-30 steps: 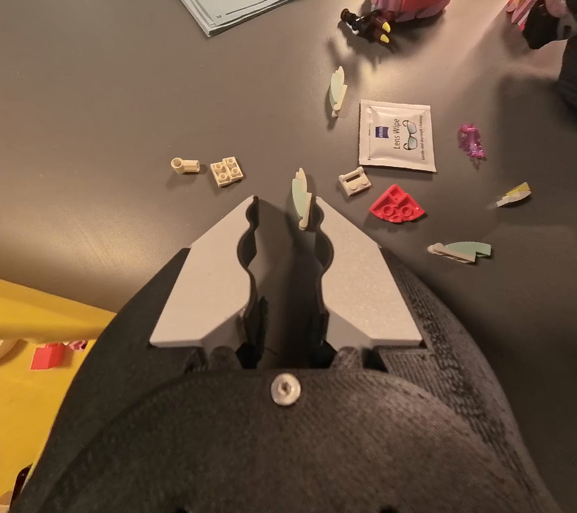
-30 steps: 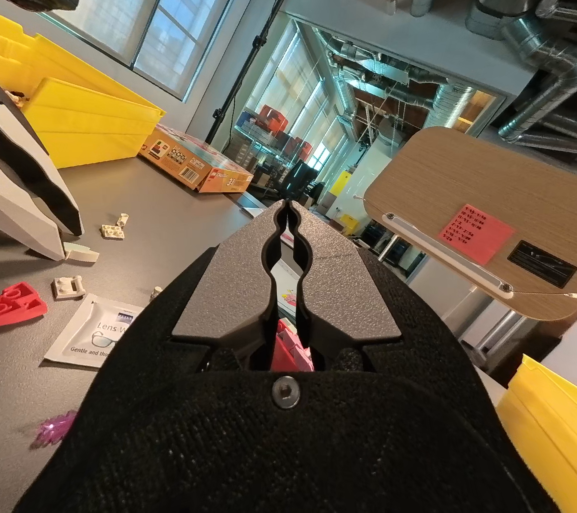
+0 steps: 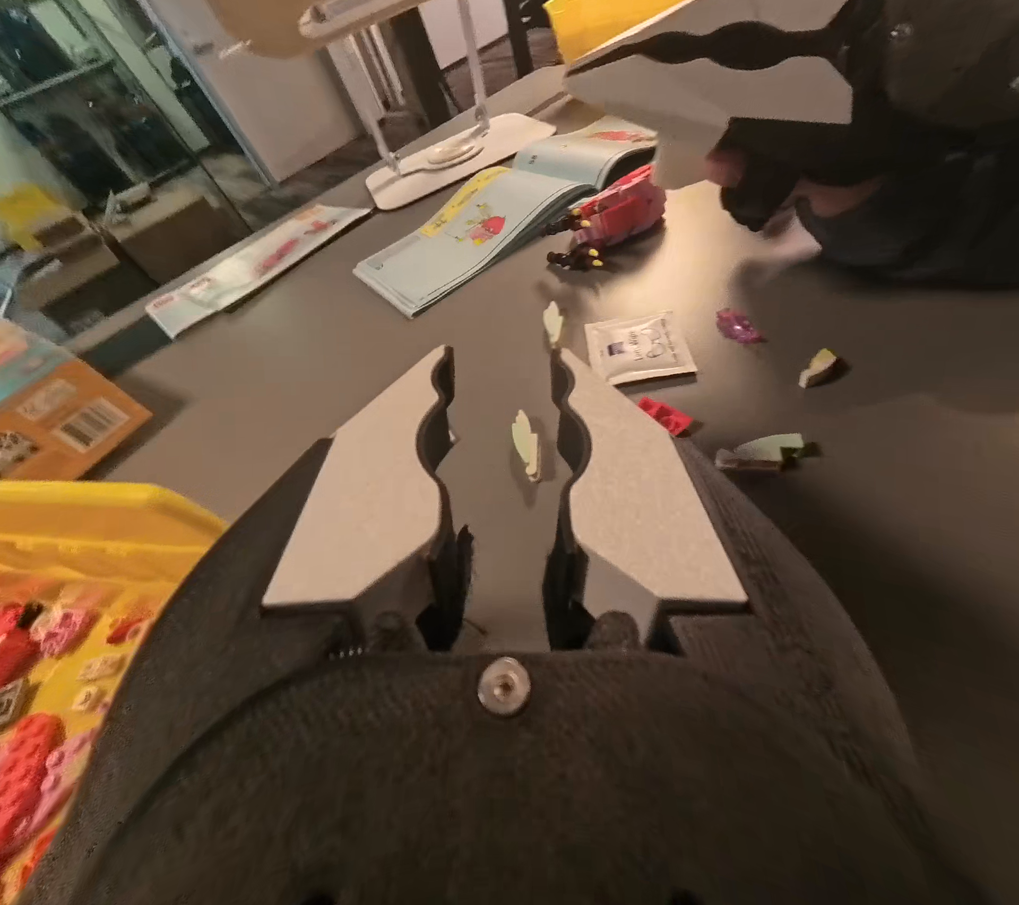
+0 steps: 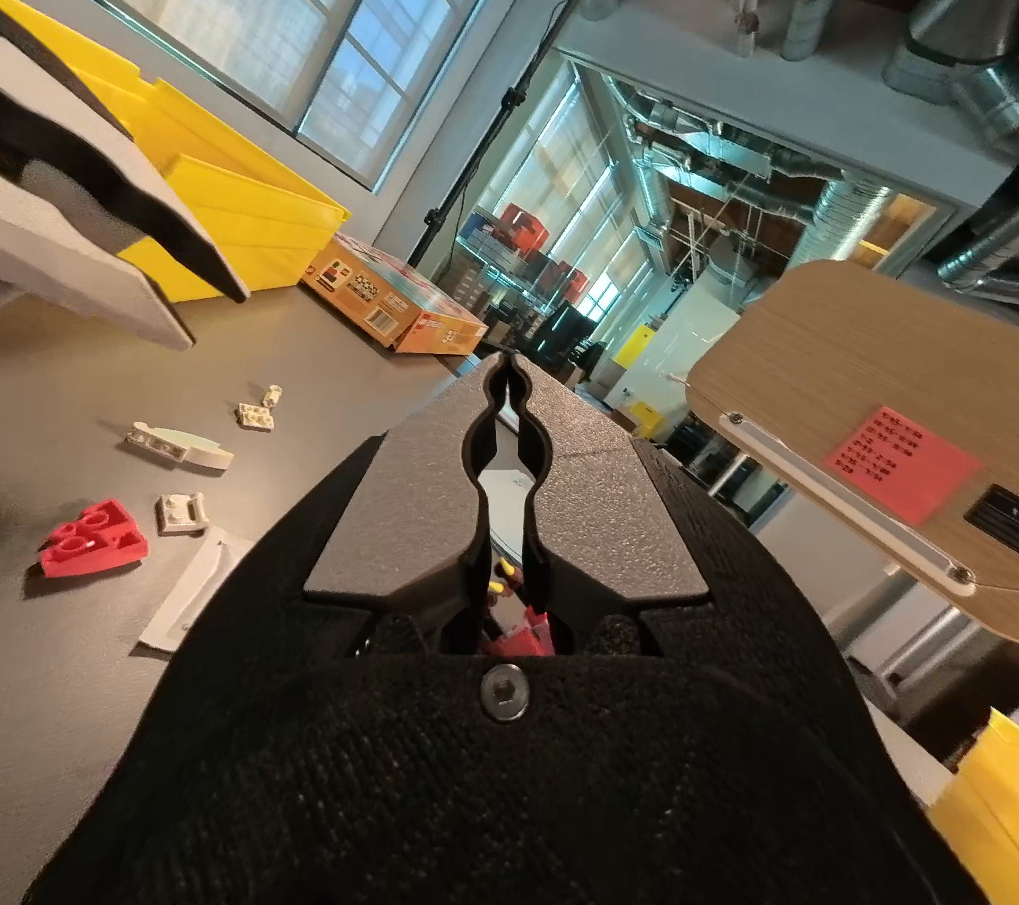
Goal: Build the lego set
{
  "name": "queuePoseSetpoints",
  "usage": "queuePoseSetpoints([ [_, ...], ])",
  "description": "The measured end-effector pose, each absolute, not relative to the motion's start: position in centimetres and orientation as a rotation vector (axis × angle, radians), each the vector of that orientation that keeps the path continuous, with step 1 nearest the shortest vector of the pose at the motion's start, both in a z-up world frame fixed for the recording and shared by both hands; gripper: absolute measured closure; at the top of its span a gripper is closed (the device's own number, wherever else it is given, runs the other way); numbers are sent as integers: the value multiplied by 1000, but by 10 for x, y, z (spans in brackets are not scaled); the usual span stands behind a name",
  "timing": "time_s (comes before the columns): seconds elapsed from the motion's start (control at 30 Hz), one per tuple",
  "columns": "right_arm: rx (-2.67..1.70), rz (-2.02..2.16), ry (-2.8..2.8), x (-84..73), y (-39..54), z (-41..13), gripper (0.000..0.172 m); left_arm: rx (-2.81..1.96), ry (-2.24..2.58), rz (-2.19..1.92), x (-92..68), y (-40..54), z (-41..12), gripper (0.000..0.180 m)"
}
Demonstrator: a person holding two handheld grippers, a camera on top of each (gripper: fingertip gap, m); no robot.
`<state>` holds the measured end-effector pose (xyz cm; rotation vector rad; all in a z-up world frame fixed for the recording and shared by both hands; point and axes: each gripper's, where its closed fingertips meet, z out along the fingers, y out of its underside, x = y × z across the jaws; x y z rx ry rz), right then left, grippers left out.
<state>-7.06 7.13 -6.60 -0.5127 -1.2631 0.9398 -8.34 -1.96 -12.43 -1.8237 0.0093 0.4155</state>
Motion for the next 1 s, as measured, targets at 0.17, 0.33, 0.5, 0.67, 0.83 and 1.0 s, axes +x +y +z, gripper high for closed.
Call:
queuePoseSetpoints([
  [0.17, -497, 932, -1272, -69, 68, -66, 172, -1820, 169, 466, -66, -14, -126, 150],
  [0.33, -533, 951, -1268, -69, 73, -67, 172, -1818, 228, 575, -69, -11, -130, 151],
  [0.5, -559, 972, -1261, -70, 77, -67, 172, -1783, 234, 614, -70, -13, -126, 153],
  [0.67, -550, 966, -1269, -70, 75, -68, 172, -1786, 237, 612, -69, -12, -127, 154],
  [0.83, -551, 968, -1273, -71, 75, -69, 172, -1751, 195, 603, -72, -15, -120, 153],
  [1.0, -547, 966, -1280, -72, 73, -70, 172, -1751, 197, 602, -72, -15, -120, 153],
])
